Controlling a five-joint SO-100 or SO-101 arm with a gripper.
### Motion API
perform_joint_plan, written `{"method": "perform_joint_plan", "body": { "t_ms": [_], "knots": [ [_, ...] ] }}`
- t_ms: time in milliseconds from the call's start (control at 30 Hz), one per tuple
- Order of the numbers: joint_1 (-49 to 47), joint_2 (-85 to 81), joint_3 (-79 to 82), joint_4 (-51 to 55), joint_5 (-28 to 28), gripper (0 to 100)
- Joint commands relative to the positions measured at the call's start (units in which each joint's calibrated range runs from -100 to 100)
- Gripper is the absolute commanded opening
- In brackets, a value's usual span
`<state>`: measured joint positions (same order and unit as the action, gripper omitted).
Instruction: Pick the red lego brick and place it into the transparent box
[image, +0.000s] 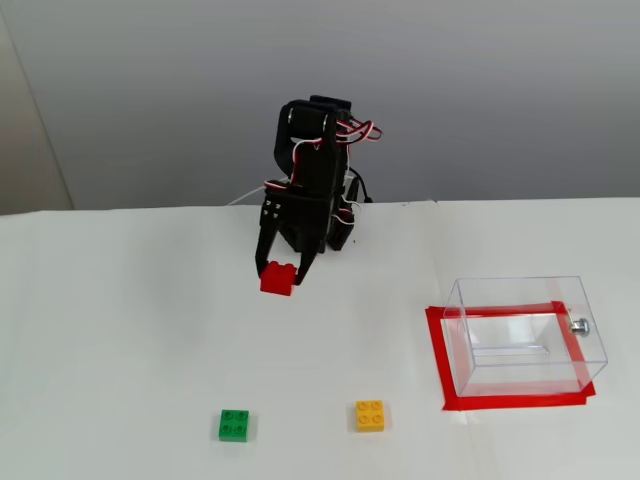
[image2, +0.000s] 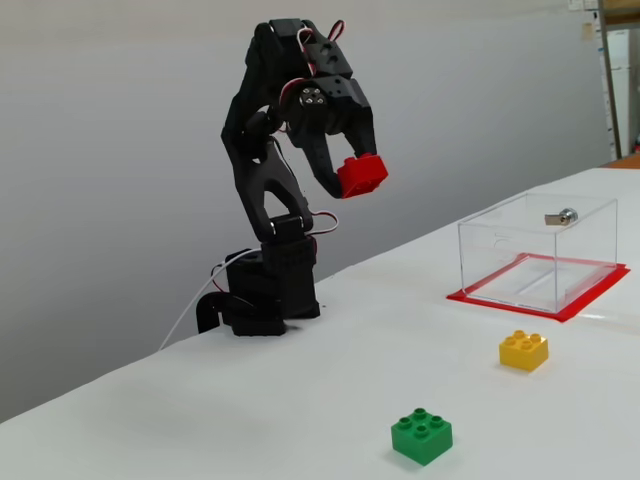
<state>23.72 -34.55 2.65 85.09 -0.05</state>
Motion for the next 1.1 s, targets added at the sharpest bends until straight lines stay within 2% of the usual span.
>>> {"method": "perform_joint_plan", "body": {
  "t_ms": [0,367,533,1067],
  "knots": [
    [-6.2,-1.1,-2.6,-0.3,-0.2,7],
    [-36.0,1.0,-2.6,-0.3,-0.2,7],
    [-47.2,3.4,-8.4,0.2,-0.2,7],
    [-62.4,20.2,-25.3,0.2,-0.2,7]
  ]
}}
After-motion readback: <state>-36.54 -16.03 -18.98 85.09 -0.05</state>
